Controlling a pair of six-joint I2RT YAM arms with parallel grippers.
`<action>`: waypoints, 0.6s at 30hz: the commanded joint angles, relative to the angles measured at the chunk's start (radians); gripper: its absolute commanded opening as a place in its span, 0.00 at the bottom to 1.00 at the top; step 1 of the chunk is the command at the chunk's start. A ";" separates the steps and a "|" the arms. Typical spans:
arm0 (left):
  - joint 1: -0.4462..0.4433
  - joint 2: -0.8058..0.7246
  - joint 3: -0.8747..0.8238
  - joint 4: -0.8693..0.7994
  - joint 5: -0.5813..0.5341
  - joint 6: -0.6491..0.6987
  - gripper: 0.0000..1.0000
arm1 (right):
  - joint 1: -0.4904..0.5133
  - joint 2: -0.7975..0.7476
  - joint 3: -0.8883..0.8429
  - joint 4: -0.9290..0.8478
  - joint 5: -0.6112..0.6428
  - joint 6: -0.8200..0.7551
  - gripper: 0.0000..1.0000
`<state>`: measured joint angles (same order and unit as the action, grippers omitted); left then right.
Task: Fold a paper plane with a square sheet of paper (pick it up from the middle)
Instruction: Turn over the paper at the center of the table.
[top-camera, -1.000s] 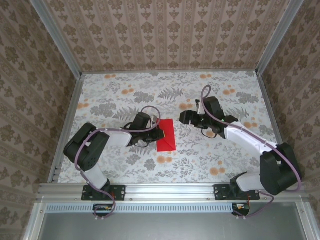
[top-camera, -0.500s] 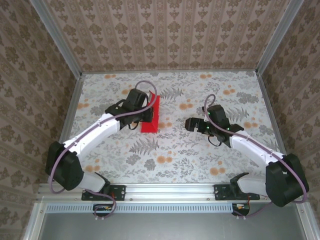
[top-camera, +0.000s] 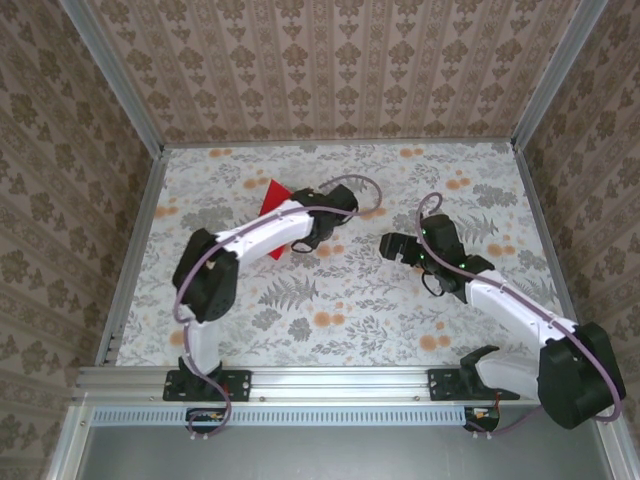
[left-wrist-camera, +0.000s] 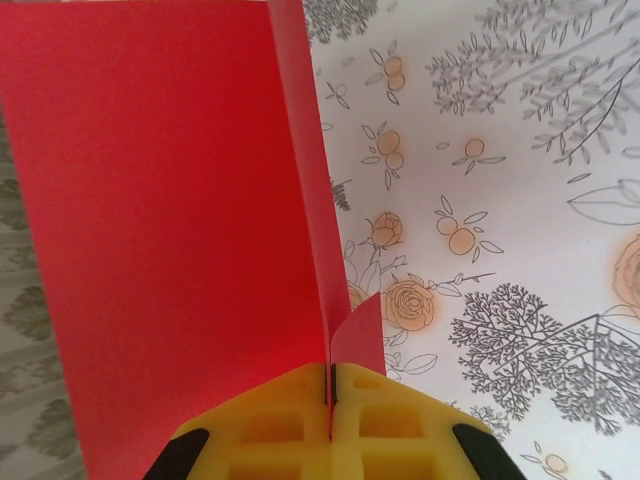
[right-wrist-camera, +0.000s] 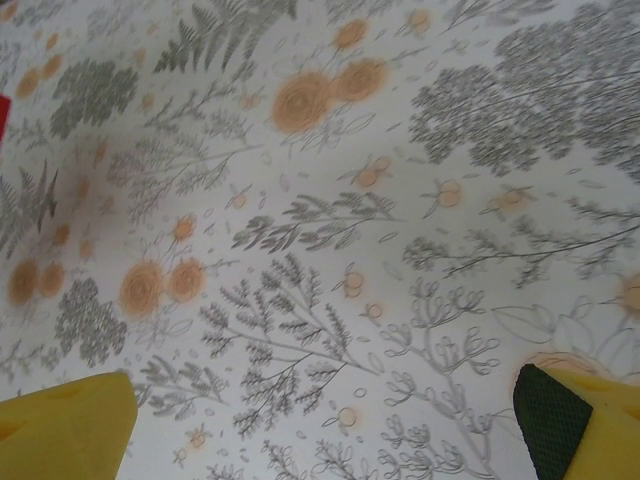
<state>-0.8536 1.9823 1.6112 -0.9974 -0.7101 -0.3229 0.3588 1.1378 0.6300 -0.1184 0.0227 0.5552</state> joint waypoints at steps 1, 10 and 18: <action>-0.032 0.060 0.054 -0.069 -0.079 -0.035 0.05 | -0.020 -0.060 -0.028 -0.053 0.132 0.047 1.00; -0.084 0.173 0.078 0.029 0.163 -0.095 0.05 | -0.086 -0.127 -0.073 -0.083 0.197 0.114 1.00; -0.090 0.177 0.080 0.060 0.286 -0.111 0.19 | -0.098 -0.103 -0.072 -0.073 0.154 0.124 1.00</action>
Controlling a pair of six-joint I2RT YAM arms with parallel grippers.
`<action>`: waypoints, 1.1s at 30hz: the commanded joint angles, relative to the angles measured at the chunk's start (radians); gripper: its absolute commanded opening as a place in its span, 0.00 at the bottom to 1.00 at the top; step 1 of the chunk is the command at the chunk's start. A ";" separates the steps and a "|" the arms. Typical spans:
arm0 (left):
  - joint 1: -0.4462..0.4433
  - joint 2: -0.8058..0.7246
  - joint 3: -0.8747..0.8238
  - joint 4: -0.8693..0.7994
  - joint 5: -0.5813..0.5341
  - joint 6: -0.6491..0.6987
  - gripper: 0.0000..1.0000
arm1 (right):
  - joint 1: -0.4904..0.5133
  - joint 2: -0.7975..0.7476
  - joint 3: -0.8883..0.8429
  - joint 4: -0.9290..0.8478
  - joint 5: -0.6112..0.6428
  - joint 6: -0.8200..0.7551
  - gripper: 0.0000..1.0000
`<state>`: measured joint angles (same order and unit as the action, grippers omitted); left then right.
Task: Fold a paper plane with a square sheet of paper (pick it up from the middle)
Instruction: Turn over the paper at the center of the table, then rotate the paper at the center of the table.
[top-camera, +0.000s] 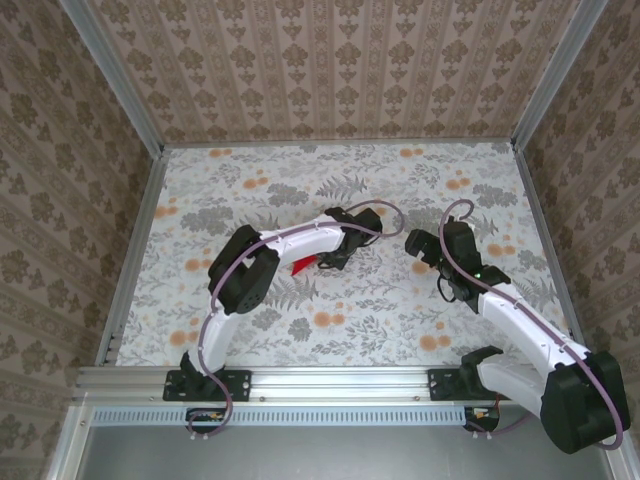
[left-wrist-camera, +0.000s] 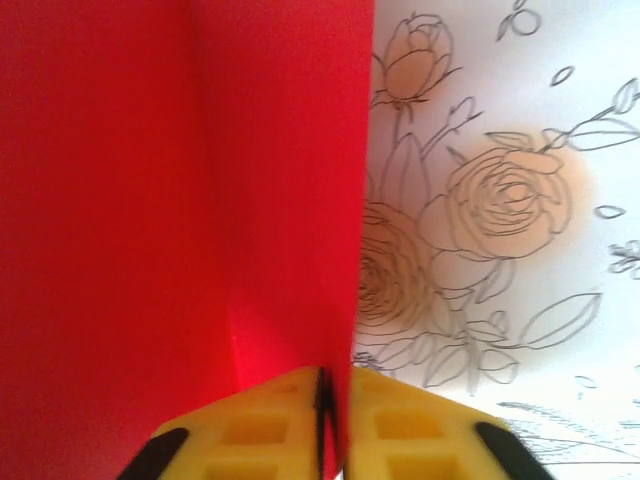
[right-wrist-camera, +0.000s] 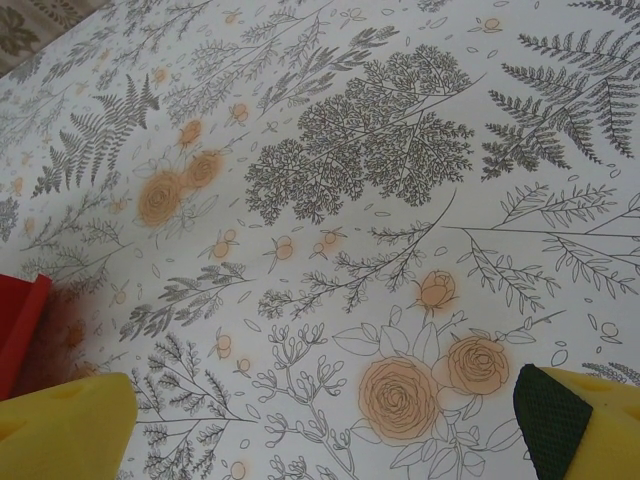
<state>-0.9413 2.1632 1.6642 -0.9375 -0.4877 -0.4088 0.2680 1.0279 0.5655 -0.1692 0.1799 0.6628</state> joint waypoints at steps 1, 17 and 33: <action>-0.003 -0.006 0.029 -0.002 0.072 -0.027 0.22 | -0.007 0.010 -0.007 -0.020 -0.008 0.018 1.00; 0.138 -0.407 -0.239 0.335 0.556 -0.140 0.77 | -0.011 0.120 0.028 0.033 -0.172 -0.027 1.00; 0.548 -0.864 -0.767 0.477 0.558 -0.229 1.00 | 0.329 0.527 0.353 0.114 -0.336 0.090 0.68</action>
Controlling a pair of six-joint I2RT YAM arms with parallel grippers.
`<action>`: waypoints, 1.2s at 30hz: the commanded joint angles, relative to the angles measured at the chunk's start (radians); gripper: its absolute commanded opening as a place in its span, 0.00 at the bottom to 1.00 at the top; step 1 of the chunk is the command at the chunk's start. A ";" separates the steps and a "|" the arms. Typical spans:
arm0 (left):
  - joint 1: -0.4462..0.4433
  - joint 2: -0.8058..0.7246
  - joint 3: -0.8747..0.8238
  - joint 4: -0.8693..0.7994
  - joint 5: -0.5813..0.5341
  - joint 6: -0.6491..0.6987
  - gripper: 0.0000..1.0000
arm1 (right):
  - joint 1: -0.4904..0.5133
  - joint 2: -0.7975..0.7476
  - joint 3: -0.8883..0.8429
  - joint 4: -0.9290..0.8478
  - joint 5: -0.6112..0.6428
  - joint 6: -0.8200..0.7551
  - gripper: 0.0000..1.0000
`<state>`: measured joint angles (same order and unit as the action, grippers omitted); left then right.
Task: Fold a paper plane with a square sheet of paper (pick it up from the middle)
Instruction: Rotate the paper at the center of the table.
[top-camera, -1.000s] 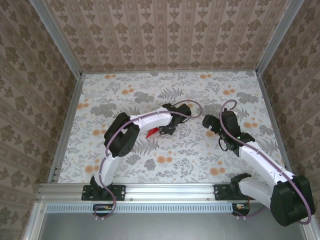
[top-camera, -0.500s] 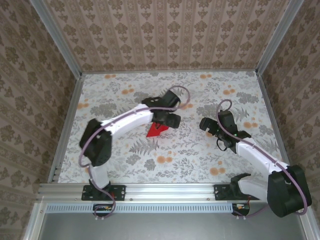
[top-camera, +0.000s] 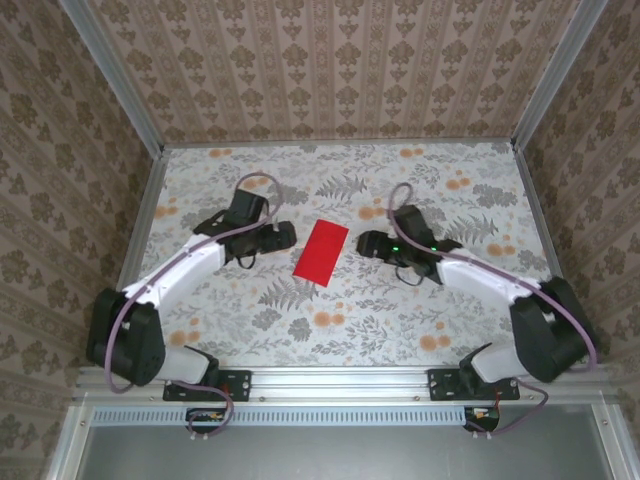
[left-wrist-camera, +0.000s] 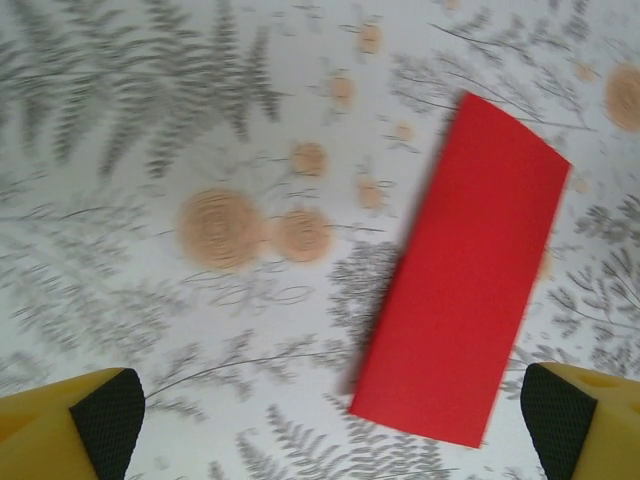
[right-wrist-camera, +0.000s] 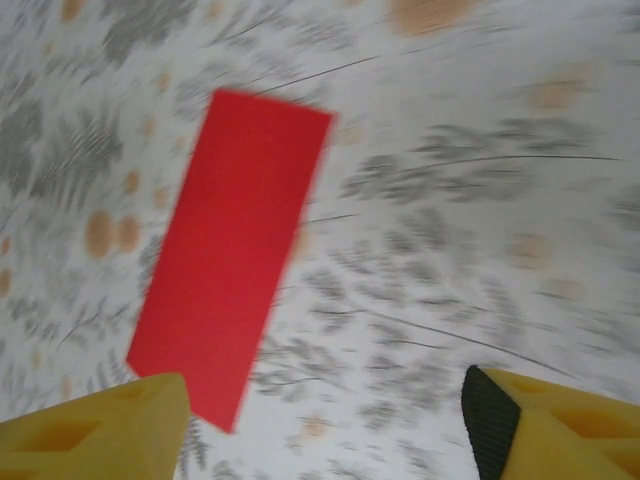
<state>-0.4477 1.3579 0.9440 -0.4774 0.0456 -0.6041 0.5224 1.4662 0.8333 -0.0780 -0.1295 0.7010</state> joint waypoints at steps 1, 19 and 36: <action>0.070 -0.077 -0.068 0.015 0.034 -0.035 1.00 | 0.099 0.139 0.126 0.023 -0.030 0.060 0.65; 0.268 -0.302 -0.286 0.016 0.156 -0.033 1.00 | 0.264 0.681 0.616 -0.107 -0.234 0.103 0.53; 0.235 -0.217 -0.286 0.128 0.275 -0.034 0.98 | 0.234 0.446 0.197 -0.031 -0.462 -0.212 0.53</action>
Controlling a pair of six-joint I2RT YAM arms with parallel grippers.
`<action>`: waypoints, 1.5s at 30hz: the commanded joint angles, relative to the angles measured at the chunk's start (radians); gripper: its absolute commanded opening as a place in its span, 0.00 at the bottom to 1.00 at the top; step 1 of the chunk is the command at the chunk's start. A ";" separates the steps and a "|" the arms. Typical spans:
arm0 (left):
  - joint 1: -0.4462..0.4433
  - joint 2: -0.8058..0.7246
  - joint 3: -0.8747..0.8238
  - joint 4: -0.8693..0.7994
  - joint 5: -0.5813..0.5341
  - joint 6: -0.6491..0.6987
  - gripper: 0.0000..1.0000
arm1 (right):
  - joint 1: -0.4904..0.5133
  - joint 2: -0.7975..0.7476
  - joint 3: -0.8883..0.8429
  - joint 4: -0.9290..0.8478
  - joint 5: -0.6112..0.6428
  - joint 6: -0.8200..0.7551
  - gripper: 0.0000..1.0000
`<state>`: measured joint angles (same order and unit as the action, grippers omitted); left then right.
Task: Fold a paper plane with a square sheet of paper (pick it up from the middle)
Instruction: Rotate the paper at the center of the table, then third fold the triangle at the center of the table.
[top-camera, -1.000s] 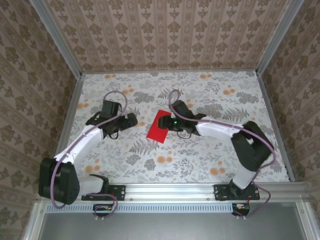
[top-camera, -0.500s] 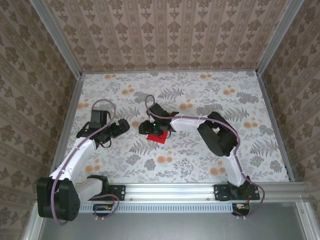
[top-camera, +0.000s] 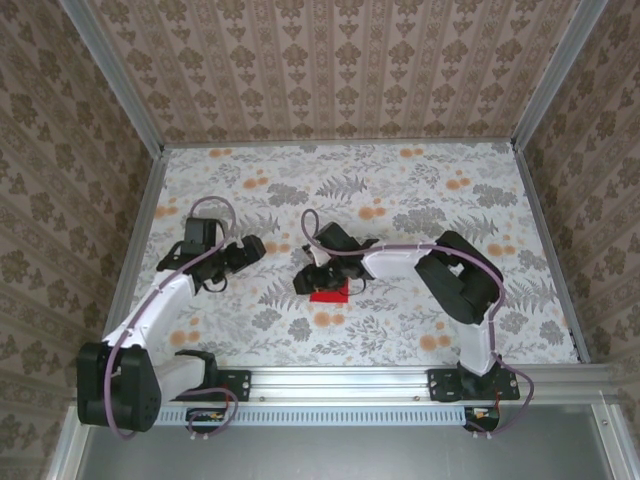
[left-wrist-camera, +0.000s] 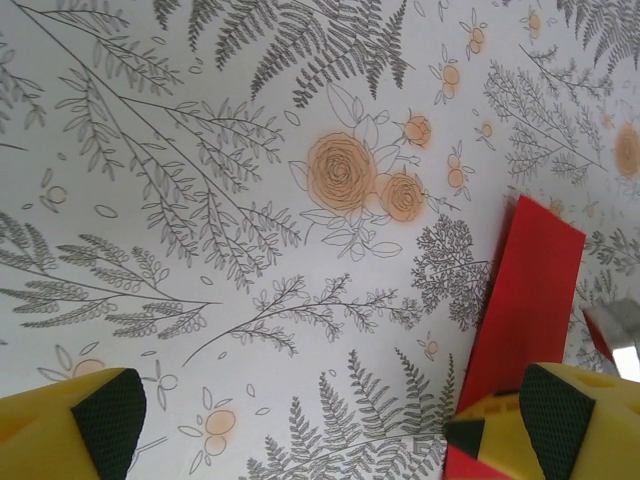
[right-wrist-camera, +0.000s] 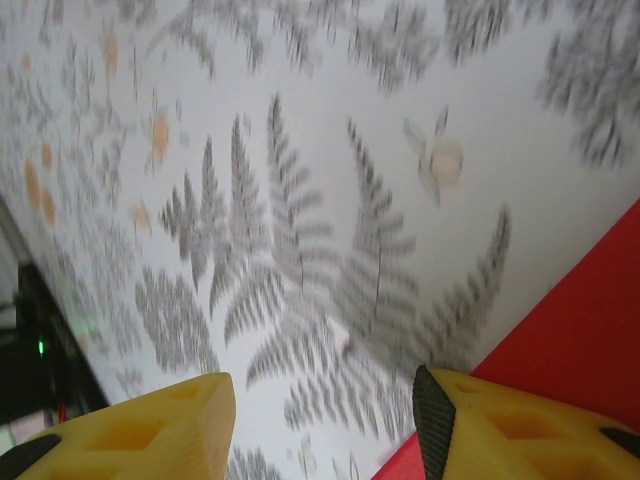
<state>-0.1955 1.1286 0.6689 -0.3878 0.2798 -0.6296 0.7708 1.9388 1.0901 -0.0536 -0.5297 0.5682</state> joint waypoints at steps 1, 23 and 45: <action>-0.027 0.019 -0.009 0.043 0.041 -0.009 0.98 | -0.019 -0.047 -0.061 -0.057 -0.064 -0.076 0.53; -0.422 0.548 0.256 0.389 0.151 -0.168 0.26 | -0.161 -0.513 -0.374 -0.118 0.372 0.298 0.64; -0.449 0.703 0.253 0.284 -0.078 -0.171 0.16 | -0.155 -0.452 -0.409 -0.061 0.209 0.418 0.58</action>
<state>-0.6468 1.8320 0.9668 -0.0505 0.2874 -0.7872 0.6098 1.4620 0.6930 -0.1295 -0.2726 0.9474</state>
